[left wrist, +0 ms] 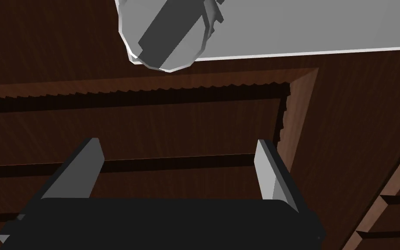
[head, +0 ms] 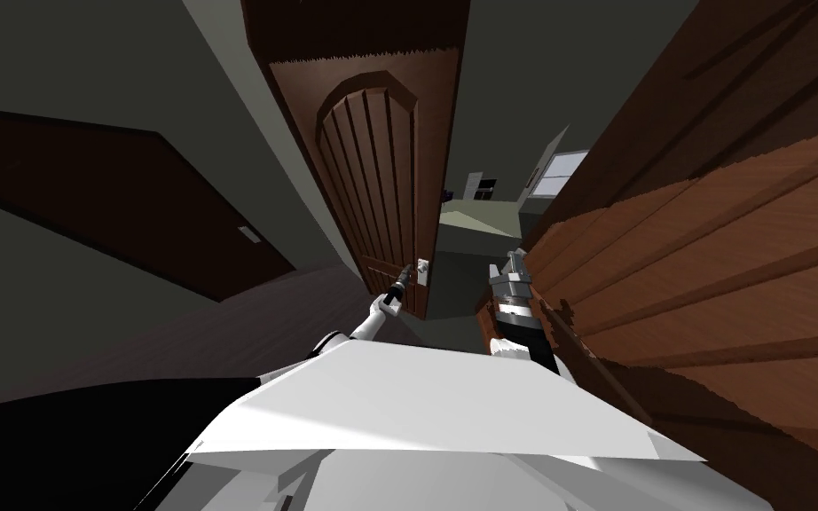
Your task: Push the door open
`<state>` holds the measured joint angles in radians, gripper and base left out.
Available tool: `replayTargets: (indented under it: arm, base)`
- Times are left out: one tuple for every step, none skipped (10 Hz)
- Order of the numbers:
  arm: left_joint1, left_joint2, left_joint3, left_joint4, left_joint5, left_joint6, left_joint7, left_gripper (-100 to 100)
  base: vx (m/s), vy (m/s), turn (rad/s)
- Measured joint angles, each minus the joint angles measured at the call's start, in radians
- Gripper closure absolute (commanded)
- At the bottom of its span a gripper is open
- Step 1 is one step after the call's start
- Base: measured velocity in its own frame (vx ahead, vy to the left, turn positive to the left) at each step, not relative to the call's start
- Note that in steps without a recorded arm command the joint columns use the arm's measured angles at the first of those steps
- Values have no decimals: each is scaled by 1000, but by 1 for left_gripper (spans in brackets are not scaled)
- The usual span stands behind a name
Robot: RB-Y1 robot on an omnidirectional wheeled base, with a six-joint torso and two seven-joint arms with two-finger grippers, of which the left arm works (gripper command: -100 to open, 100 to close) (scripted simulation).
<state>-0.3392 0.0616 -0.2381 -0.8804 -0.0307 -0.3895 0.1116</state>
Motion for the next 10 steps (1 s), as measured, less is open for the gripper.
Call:
replayTargets:
  arm:
    - [1,-2,-5,-2,1,0,4,-100]
    - [1,-6,-11,-5,1,3,8,-100]
    - [-1,-13,-15,-2,2,2,10,-100]
    - [7,-19,-23,-19,2,9,15,-100]
    - [12,-25,-30,-27,2,13,20,-100]
    - [13,-34,-36,-28,3,13,25,-100]
    - [13,-35,-37,-28,3,13,26,-100]
    - [13,-26,-35,-25,4,10,26,-100]
    - [12,-22,-33,-22,4,7,25,-100]
    - [12,-18,-31,-23,4,7,23,-100]
  base:
    - [-205,51,-14]
    - [-198,58,-16]
    - [-199,63,-15]
    - [-196,55,-18]
    - [-166,65,-15]
    - [-69,32,-10]
    - [67,-46,-37]
    - [152,-87,-13]
    - [197,-86,-11]
    - [224,-96,-21]
